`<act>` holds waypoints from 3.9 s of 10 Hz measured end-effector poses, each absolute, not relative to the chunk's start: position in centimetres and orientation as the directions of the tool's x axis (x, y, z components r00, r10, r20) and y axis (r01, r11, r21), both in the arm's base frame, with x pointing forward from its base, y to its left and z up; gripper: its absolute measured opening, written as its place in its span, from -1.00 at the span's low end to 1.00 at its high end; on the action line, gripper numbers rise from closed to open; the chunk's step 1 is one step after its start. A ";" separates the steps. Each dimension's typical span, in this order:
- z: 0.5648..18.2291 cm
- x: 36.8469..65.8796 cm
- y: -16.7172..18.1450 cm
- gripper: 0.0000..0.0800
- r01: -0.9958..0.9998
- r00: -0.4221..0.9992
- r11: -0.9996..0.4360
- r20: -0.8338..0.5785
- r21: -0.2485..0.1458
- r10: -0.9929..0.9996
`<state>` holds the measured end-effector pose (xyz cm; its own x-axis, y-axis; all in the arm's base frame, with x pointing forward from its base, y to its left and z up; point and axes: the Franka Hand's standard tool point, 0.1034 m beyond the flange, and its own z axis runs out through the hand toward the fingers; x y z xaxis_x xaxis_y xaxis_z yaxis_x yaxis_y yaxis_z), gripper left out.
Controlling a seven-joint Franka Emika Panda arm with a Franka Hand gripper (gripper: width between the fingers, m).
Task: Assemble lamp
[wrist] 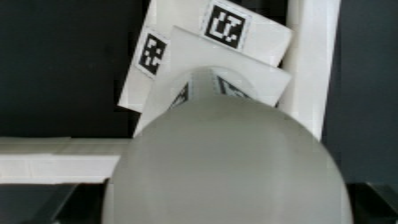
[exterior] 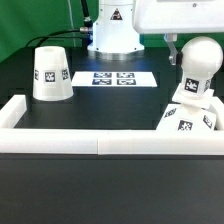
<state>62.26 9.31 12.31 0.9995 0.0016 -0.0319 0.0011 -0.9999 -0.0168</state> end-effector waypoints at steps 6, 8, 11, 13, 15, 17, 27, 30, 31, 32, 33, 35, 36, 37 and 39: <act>13.1 59.9 9.2 0.75 0.026 0.998 -1.000 -0.048 -0.017 0.027; 14.2 59.3 8.3 0.75 0.040 0.998 -0.999 -0.044 -0.018 0.041; 16.6 59.0 5.6 0.75 0.073 0.996 -0.997 -0.042 -0.019 0.074; 17.5 58.6 3.4 0.75 0.061 0.998 -0.998 -0.033 -0.014 0.061; 17.2 58.6 3.8 0.75 0.068 0.997 -0.998 -0.036 -0.014 0.069; 17.2 58.6 3.8 0.75 0.068 0.997 -0.998 -0.036 -0.014 0.068; 12.1 49.4 -2.8 0.75 0.071 0.997 -0.997 -0.039 -0.005 0.072; 12.0 49.3 -3.7 0.75 0.088 0.995 -0.996 -0.040 -0.003 0.088; 12.0 49.3 -3.7 0.75 0.088 0.995 -0.996 -0.040 -0.003 0.088; 12.0 49.3 -3.7 0.75 0.088 0.995 -0.996 -0.040 -0.003 0.088; 12.0 49.2 -3.7 0.75 0.088 0.995 -0.996 -0.041 -0.003 0.088; 11.4 46.5 -5.0 0.75 0.109 0.993 -0.994 -0.041 -0.007 0.109; 11.3 44.7 -6.1 0.75 0.115 0.992 -0.993 -0.048 -0.010 0.115; 11.2 43.5 -7.1 0.75 0.121 0.991 -0.993 -0.050 -0.012 0.121; 11.4 42.1 -8.9 0.75 0.144 0.988 -0.989 -0.053 -0.019 0.144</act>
Offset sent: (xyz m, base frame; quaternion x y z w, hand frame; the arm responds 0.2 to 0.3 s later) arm -0.0283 -0.0007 0.0075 -0.0005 -0.0243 -0.0074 0.9997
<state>42.07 -8.86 11.43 0.9881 0.1444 -0.0526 0.1436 -0.9895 -0.0185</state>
